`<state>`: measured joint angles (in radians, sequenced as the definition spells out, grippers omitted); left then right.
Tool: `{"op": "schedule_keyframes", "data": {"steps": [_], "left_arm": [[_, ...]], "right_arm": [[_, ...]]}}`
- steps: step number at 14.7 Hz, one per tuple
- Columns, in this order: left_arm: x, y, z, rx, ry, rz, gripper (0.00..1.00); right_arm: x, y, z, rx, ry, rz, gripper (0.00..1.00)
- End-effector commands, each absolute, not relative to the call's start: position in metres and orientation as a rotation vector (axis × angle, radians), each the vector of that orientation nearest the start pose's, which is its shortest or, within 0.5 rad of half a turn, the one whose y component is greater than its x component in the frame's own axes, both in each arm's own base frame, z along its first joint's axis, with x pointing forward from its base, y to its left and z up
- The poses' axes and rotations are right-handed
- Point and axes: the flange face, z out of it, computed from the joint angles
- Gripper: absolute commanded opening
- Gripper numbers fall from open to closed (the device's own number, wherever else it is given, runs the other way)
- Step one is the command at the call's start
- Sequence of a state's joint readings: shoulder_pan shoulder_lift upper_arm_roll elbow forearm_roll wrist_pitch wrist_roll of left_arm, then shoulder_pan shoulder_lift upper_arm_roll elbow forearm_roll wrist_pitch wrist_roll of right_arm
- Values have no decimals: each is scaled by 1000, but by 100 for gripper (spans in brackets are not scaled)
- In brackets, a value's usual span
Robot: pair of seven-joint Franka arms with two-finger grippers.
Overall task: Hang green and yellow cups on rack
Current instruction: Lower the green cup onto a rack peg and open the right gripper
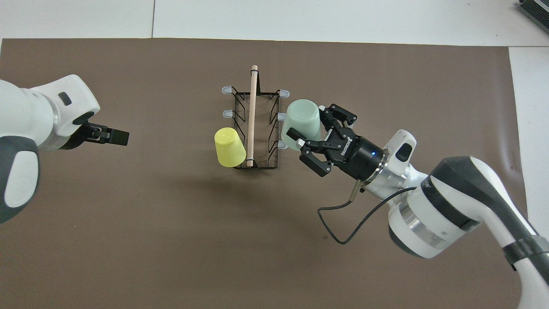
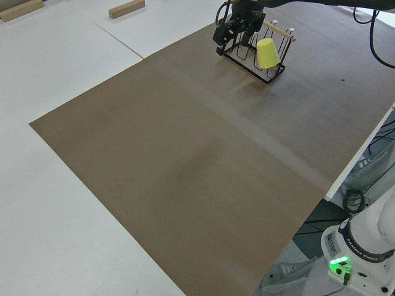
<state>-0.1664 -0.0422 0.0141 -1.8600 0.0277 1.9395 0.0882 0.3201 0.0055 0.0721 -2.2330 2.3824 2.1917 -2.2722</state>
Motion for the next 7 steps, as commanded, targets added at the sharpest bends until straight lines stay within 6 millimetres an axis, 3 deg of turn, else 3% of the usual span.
{"op": "schedule_keyframes", "data": {"steps": [1,5,7], "left_arm": [[561,-61,570,-3129,399,-173,100],[574,-43,590,-3139,345,-150,100],[574,-41,602,-3144,335,-89,100]], "right_arm": [[506,240,386,-1579,-570,-1517,6],[508,245,356,-1560,-600,-1539,6],[512,253,322,-1490,-585,-1561,8]]}}
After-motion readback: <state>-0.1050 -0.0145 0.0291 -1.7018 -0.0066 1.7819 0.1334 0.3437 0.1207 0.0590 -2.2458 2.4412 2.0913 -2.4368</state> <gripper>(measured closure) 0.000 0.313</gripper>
